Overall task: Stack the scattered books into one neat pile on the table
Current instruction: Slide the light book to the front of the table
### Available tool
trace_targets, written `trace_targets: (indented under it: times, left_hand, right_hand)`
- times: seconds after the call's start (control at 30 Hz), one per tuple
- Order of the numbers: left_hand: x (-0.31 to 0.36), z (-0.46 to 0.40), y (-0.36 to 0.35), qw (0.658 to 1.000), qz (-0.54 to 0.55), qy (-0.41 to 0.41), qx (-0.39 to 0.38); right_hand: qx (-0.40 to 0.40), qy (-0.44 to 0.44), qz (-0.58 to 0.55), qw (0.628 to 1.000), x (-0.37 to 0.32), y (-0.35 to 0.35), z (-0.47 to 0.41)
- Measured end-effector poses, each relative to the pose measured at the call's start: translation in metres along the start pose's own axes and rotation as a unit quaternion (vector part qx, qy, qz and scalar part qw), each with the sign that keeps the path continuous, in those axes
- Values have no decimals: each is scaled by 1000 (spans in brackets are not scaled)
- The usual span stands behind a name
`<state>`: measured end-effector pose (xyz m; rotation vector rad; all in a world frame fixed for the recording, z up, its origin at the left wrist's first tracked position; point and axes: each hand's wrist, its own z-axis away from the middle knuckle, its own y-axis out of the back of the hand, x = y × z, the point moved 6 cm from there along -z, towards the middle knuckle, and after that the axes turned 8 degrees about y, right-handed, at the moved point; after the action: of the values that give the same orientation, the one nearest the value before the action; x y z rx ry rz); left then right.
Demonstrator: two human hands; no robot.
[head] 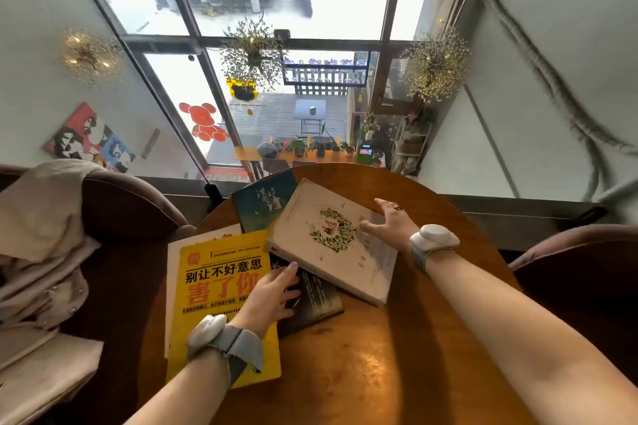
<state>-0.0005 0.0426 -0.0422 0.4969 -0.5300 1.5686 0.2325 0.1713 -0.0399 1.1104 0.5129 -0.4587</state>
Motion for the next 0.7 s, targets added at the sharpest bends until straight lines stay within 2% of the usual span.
trace_targets:
  times: [0.3,0.53,0.7]
  left_hand:
    - [2,-23,-16,999,43,0,-10]
    - [-2,-33,-27,995,100,-3,-13]
    - [-2,-30,-30,998,64,3,-11]
  right_hand:
    - [-118,-19,-44,992,-5,-19,-36]
    - [-110,-72,-173,976,20,-28,-27]
    - [-80,-89,-238,964,38,-39,1]
